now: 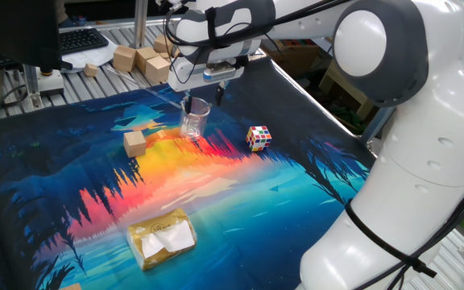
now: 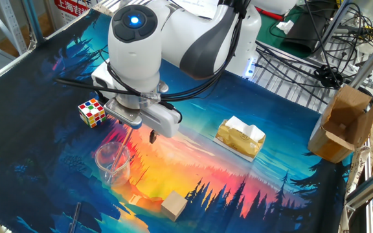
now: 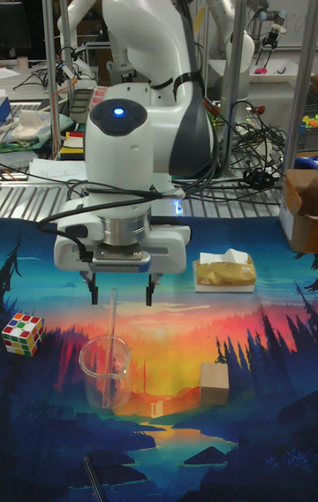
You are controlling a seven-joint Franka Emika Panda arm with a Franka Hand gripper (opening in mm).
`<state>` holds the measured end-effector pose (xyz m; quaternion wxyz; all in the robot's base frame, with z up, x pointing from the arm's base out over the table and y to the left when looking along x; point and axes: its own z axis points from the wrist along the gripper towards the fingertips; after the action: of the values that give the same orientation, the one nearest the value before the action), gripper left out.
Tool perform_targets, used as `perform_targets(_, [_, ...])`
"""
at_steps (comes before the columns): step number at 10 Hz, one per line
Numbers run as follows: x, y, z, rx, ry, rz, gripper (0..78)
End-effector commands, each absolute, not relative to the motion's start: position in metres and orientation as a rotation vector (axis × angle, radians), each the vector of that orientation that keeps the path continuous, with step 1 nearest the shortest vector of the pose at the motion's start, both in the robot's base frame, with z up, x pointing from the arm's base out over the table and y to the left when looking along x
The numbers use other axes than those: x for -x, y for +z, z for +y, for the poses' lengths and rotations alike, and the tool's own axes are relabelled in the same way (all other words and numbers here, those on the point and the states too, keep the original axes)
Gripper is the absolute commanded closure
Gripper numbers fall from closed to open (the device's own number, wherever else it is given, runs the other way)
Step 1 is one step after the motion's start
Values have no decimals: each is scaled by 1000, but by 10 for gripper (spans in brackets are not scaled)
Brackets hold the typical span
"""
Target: Shake the test tube
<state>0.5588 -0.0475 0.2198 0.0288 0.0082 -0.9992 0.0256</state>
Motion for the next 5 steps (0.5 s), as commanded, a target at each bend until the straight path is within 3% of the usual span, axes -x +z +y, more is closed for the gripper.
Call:
perform_targets(1, [-560,220,-50,-33,78,-3088,1])
perform_targets(2, [-560,220,-50,-34,78,-3088,1])
perform_targets(3, [-560,220,-50,-34,77,-3088,764])
perform_targets(5, [-560,220,-50,-34,77,-3088,764])
